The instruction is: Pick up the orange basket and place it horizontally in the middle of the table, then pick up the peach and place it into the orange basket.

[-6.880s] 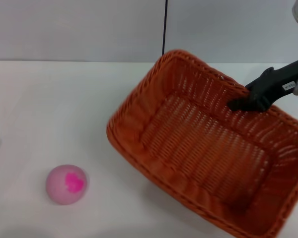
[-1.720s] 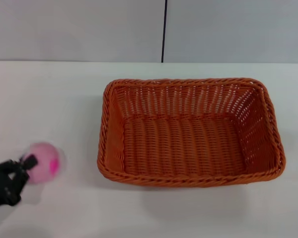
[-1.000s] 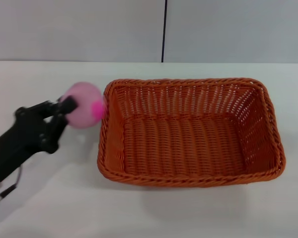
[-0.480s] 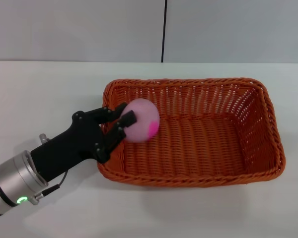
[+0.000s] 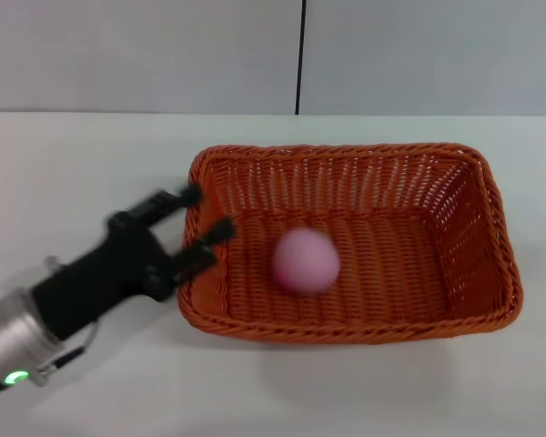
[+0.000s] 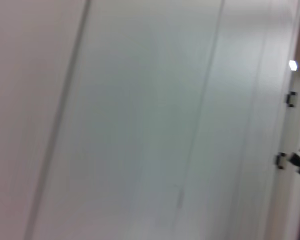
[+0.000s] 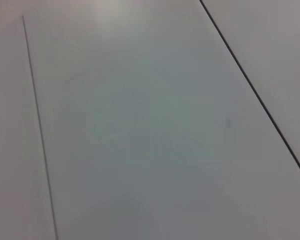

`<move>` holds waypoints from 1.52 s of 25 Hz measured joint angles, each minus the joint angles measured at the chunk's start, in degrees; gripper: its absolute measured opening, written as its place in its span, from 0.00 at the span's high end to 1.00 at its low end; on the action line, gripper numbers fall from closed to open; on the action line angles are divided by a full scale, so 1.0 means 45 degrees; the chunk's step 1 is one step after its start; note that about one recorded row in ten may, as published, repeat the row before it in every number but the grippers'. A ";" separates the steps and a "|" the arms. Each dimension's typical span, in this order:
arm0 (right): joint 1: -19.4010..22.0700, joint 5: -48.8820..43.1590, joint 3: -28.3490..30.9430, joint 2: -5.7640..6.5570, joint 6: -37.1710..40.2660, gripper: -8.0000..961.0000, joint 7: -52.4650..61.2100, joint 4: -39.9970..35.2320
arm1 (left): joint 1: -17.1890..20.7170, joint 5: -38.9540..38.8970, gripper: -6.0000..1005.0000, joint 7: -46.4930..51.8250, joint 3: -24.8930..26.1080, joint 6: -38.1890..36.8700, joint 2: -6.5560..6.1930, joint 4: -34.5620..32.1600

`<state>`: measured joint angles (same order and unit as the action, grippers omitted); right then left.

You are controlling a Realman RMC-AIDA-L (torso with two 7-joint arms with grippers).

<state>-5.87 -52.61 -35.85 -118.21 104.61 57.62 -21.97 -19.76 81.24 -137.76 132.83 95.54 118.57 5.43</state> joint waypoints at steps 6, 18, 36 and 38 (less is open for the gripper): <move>-0.0128 0.0093 0.0408 -0.0037 -0.0549 0.36 -0.1210 0.0833 | 0.1308 -0.0013 0.35 -0.0397 0.3009 -0.0090 -0.0020 0.0327; -0.1025 0.0110 0.2658 -0.0179 -0.0536 0.36 -0.5889 0.4220 | 0.3083 -0.2785 0.19 -0.2548 0.7222 -0.0938 0.0020 -0.1008; -0.1357 0.0174 0.3802 -0.0222 0.0107 0.36 -0.8343 0.5440 | 0.2537 -0.4992 0.19 -0.6892 0.7244 -0.2461 0.0000 -0.1174; -0.1401 0.0174 0.3802 -0.0213 0.0108 0.36 -0.8326 0.5452 | 0.2530 -0.5049 0.19 -0.6892 0.7248 -0.2499 0.0003 -0.1138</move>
<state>-12.17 -51.83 -18.74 -119.17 105.10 20.15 2.56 -8.38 58.52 -168.78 165.45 84.30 118.58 0.32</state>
